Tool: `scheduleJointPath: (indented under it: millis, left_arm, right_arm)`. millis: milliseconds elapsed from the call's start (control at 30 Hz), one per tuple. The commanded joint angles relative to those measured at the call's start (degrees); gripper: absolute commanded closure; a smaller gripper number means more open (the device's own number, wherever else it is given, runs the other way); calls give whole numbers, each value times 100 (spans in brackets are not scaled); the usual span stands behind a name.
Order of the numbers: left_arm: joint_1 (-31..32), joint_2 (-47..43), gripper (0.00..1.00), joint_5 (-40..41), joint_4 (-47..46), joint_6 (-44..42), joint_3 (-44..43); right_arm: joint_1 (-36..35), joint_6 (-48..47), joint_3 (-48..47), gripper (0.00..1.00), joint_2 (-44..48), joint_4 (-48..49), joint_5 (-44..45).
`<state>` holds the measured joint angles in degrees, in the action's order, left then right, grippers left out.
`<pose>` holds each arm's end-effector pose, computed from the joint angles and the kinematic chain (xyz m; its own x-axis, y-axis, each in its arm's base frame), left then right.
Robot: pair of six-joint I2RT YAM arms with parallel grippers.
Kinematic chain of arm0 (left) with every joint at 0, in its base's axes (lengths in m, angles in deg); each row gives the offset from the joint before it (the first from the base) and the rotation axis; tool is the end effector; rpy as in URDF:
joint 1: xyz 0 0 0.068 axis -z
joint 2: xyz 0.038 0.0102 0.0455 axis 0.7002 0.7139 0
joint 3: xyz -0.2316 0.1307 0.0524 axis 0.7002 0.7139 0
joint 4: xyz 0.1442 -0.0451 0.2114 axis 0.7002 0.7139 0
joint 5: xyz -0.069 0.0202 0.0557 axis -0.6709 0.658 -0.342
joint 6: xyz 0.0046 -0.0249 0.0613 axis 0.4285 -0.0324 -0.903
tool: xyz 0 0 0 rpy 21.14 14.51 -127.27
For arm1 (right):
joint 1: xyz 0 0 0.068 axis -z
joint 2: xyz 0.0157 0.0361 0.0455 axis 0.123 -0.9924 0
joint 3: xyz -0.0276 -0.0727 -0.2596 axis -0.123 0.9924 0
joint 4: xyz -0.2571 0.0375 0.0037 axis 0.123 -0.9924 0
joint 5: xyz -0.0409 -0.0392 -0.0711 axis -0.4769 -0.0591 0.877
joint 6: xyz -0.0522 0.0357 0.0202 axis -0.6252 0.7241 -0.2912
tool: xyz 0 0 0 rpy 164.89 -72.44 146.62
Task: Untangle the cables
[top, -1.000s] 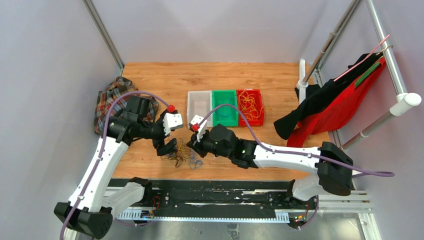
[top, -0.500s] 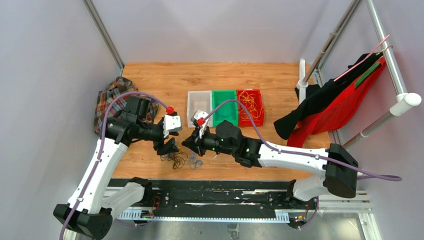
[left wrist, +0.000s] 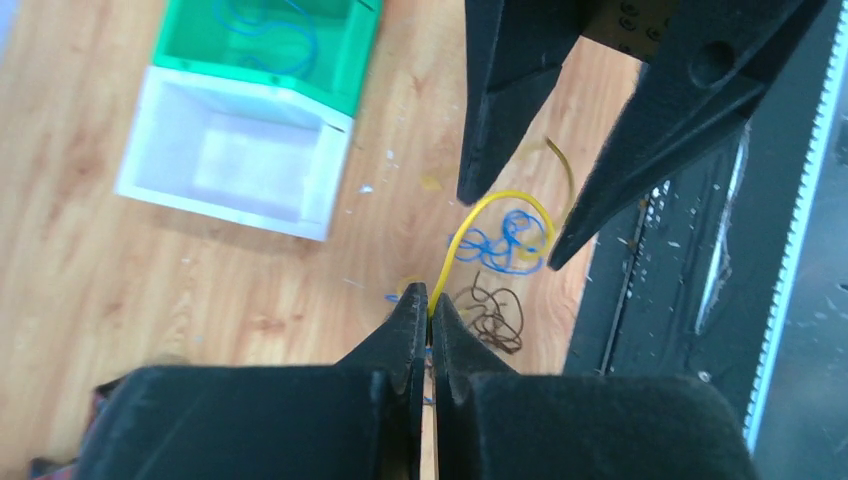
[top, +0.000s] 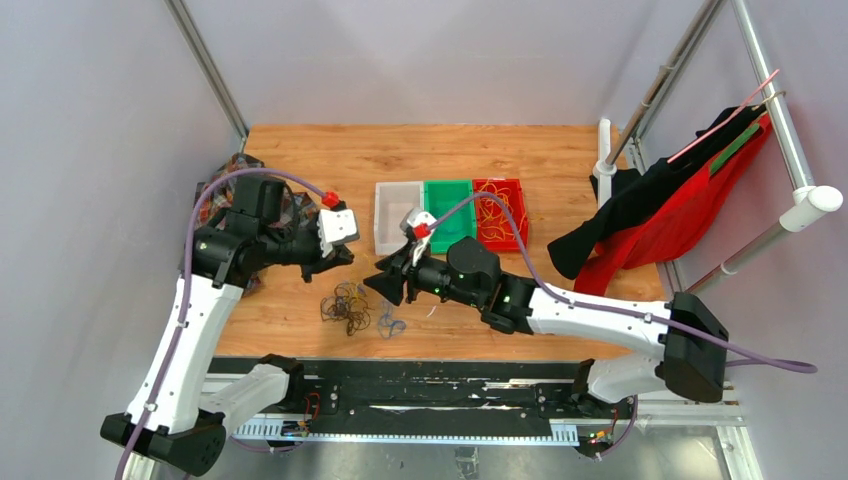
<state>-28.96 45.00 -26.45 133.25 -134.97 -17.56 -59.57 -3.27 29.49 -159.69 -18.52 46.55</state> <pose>0.1483 -0.0780 0.3706 -0.0700 0.5748 -0.8153 0.9605 0.2596 0.1005 0.1284 0.3116 0.3282 -0.2495 0.0953 -0.9637 -0.9221 0.2807 0.2665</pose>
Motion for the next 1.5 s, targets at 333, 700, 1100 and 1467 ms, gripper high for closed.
scheduleJointPath:
  millis: [333, 700, 1100, 1467]
  left_arm:
    - [-28, 34, 100, 78, -240, 1026, -1800]
    - [-28, 127, 99, 140, -240, 1183, -2559]
    - [-28, 282, 100, 213, -250, 1286, -4036]
    - [-28, 699, 100, 1567, -1945, 1705, -5539]
  right_arm:
    - [82, -507, 579, 34, 205, 1619, 691]
    - [89, -470, -661, 39, -1452, 1946, 483]
    - [402, 42, 157, 74, -2394, 2430, 1054]
    - [393, 394, 664, 63, -3139, 2635, 1089]
